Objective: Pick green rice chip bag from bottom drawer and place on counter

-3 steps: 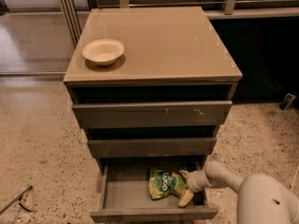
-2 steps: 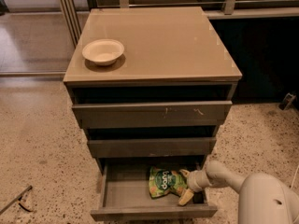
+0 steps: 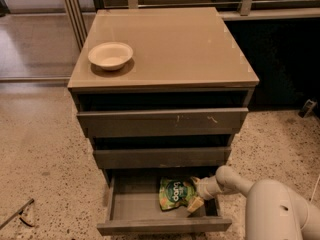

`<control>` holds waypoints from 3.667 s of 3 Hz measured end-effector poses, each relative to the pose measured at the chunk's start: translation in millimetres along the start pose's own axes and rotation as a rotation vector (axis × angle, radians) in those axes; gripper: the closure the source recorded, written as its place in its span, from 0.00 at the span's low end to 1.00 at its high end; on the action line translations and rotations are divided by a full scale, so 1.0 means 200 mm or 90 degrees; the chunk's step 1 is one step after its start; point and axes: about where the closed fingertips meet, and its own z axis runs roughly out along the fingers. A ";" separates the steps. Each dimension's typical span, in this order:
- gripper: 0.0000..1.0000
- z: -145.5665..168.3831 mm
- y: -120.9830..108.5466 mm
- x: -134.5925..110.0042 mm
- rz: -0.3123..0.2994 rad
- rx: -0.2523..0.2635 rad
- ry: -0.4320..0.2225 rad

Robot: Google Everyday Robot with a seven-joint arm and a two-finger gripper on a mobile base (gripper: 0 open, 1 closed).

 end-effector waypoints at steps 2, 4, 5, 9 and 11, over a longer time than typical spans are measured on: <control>0.00 0.04 -0.11 -0.01 -0.001 -0.006 0.029; 0.00 0.10 -0.05 0.05 -0.007 0.016 0.022; 0.19 0.14 -0.02 0.10 -0.003 0.014 0.015; 1.00 0.11 0.00 0.02 -0.016 -0.011 0.017; 1.00 -0.12 0.06 -0.18 -0.027 -0.037 0.009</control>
Offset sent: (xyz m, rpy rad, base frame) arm 0.0376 -0.0008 0.0067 -0.0604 0.0208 0.0117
